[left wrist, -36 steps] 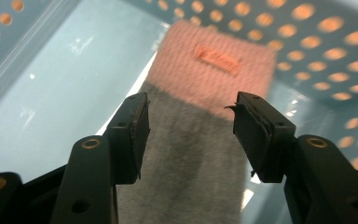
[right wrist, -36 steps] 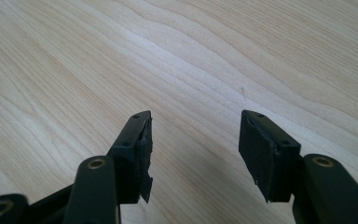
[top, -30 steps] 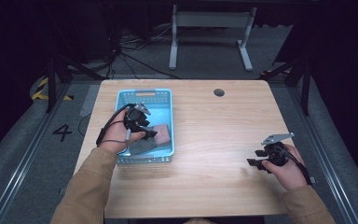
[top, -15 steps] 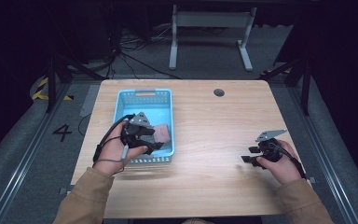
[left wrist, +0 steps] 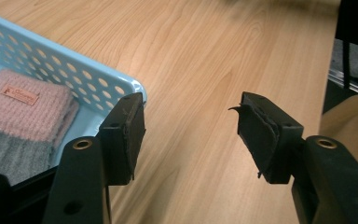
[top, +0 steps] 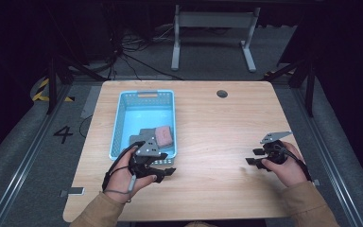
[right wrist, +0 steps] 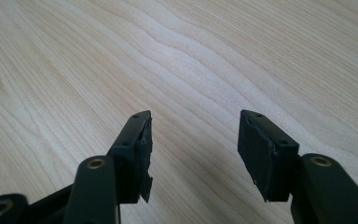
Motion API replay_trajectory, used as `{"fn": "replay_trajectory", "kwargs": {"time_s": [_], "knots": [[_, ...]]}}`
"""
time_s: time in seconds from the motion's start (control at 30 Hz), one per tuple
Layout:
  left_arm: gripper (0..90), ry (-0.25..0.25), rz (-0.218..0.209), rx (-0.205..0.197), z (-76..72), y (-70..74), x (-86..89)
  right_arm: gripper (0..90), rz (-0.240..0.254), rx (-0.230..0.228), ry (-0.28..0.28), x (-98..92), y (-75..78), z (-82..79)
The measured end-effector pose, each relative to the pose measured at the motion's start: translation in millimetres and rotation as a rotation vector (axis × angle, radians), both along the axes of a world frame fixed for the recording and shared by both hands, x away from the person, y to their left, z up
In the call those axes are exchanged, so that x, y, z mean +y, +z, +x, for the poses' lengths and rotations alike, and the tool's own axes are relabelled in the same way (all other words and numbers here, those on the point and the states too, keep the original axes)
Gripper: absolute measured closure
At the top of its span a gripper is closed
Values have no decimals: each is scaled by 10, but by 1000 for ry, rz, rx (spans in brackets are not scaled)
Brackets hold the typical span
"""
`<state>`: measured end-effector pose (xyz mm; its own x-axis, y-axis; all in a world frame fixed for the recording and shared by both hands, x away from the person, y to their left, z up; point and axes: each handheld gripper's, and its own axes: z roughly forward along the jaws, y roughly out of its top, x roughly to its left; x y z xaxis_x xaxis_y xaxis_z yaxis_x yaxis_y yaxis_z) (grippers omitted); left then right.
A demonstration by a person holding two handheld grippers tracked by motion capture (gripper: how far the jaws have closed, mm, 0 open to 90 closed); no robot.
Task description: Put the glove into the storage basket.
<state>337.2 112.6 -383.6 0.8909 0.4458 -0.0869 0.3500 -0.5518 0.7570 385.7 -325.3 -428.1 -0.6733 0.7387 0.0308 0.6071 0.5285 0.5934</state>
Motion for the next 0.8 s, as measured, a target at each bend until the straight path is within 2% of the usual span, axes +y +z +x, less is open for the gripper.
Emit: {"fn": "replay_trajectory", "kwargs": {"time_s": [0.07,0.13,0.23,0.43,0.5,0.57,0.63,0.73,0.8], "knots": [[422,17,5,-2,-14,-91,3,455,-1,1,1,-1,1,0],[422,33,-12,6,-37,-175,1,454,-2,1,-1,-5,-5,3],[419,45,-16,11,-79,-269,-14,454,-4,8,-6,-18,-29,8],[417,59,-2,29,-139,-468,-33,454,-9,15,-5,-14,-58,15],[418,75,-19,29,-162,-560,-45,453,-10,11,3,1,-59,18],[418,94,-61,21,-176,-648,-58,452,-9,7,11,9,-61,21],[418,106,-53,25,-184,-725,-79,451,-11,3,12,9,-70,26],[416,94,-17,18,-173,-790,-113,451,-13,1,20,6,-94,32],[415,97,-2,30,-163,-836,-133,449,-16,1,22,7,-113,36]]}}
